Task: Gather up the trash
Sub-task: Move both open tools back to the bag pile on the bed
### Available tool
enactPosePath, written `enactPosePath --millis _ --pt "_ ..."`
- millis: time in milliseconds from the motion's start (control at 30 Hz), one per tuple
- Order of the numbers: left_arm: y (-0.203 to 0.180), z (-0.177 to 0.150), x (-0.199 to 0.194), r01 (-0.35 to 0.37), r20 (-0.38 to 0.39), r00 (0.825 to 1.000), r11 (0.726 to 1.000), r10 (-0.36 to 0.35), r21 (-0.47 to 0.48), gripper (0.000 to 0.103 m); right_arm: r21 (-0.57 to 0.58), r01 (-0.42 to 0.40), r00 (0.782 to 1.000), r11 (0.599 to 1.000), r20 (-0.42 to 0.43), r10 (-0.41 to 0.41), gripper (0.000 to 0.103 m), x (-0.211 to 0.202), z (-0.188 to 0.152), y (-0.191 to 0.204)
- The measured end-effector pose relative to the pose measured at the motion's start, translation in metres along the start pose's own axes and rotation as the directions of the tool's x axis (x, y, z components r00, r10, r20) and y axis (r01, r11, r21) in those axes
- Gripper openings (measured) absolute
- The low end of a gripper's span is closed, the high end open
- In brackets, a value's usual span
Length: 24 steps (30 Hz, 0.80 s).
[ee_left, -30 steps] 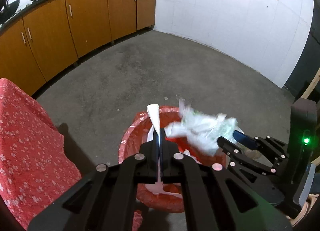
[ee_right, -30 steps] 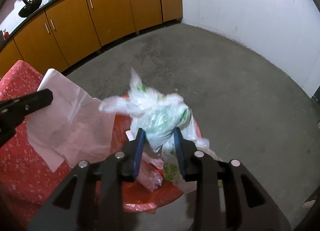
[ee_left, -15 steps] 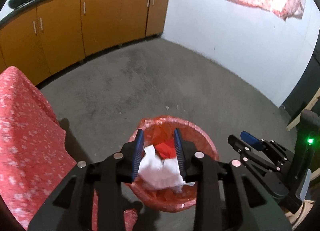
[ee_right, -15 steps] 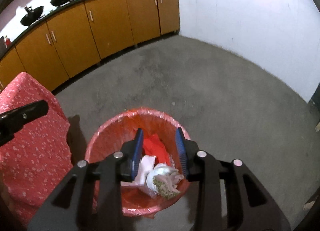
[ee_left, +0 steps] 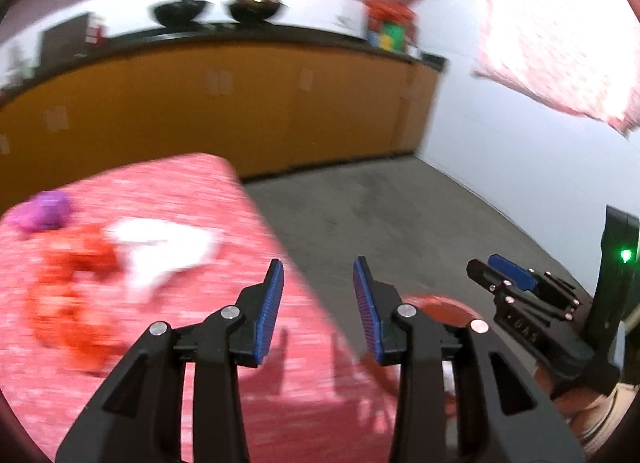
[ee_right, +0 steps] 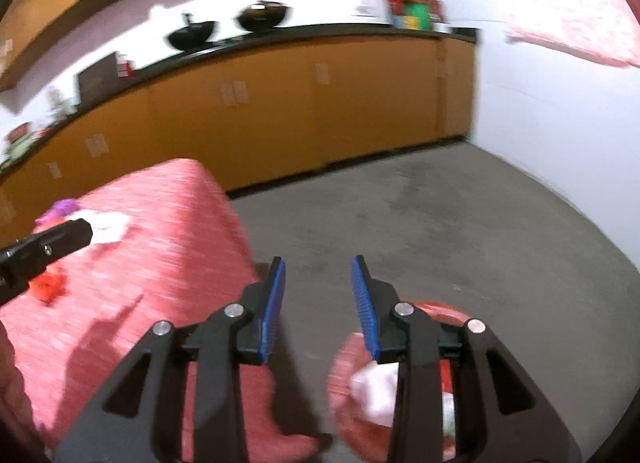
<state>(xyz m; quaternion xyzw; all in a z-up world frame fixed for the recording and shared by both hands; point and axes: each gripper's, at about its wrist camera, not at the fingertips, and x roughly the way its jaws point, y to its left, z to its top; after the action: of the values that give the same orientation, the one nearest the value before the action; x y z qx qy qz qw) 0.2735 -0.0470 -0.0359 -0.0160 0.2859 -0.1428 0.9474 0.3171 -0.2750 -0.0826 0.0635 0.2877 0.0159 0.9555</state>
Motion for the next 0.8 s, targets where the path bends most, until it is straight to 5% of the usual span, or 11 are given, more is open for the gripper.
enactPosePath --millis 167,333,533,800 --pt "0.083 -0.006 -0.046 -0.225 0.095 0.969 0.974 0.227 -0.035 0.047 -0.073 -0.141 0.990 0.987 -0.017 0.141 0.045 0.023 0.021 0.092" --pt "0.146 -0.017 -0.067 -0.334 0.086 0.935 0.934 0.345 -0.125 0.052 -0.122 -0.222 0.974 0.967 -0.067 0.215 0.049 0.053 0.033 0.165" --pt "0.191 -0.031 -0.079 -0.375 0.056 0.918 0.904 0.393 -0.206 0.057 -0.143 -0.271 0.959 0.952 -0.124 0.255 0.059 0.081 0.039 0.223" --pt "0.197 -0.046 -0.089 -0.341 0.060 0.931 0.918 0.359 -0.204 0.064 -0.212 -0.256 0.951 0.943 -0.232 0.206 0.058 0.115 0.025 0.263"
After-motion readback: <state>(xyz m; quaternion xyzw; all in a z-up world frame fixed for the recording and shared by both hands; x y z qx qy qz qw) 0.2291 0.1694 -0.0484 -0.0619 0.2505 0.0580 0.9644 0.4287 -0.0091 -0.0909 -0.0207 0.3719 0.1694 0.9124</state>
